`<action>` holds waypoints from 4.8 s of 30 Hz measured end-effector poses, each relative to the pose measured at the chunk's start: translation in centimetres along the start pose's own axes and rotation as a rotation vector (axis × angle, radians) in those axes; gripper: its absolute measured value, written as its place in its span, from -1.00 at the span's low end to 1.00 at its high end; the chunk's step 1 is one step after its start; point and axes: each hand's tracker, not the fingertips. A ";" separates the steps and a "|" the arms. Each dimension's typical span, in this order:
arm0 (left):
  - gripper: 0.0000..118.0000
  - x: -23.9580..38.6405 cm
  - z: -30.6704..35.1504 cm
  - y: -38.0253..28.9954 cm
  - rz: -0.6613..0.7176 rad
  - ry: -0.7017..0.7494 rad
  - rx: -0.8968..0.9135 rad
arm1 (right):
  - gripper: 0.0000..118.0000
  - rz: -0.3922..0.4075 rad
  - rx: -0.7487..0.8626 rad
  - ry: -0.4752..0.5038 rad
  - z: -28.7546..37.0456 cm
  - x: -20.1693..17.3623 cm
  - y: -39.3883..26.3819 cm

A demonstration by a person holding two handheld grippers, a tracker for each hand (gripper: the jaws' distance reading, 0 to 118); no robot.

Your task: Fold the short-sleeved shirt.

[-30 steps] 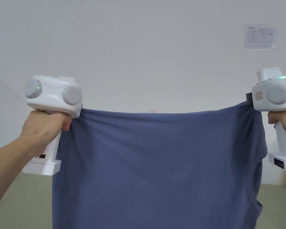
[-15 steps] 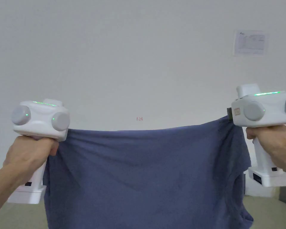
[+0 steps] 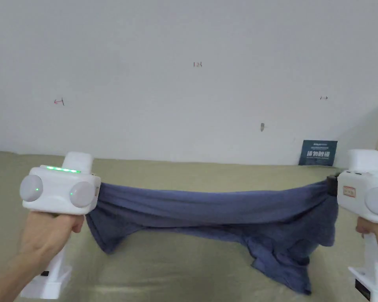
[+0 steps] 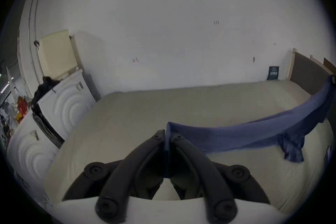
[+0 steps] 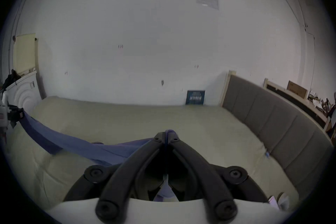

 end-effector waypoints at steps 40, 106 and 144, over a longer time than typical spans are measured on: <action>0.96 -8.1 20.6 -29.4 0.113 -0.211 -0.272 | 0.94 0.045 -0.416 0.084 26.3 0.4 -28.4; -0.88 -7.7 18.1 -23.1 0.222 -0.181 -0.238 | -0.95 0.083 -0.293 0.084 20.4 -0.4 -19.6; -1.00 -5.0 11.8 -21.9 0.127 -0.127 -0.310 | -1.00 0.086 -0.376 0.061 14.6 1.1 -21.5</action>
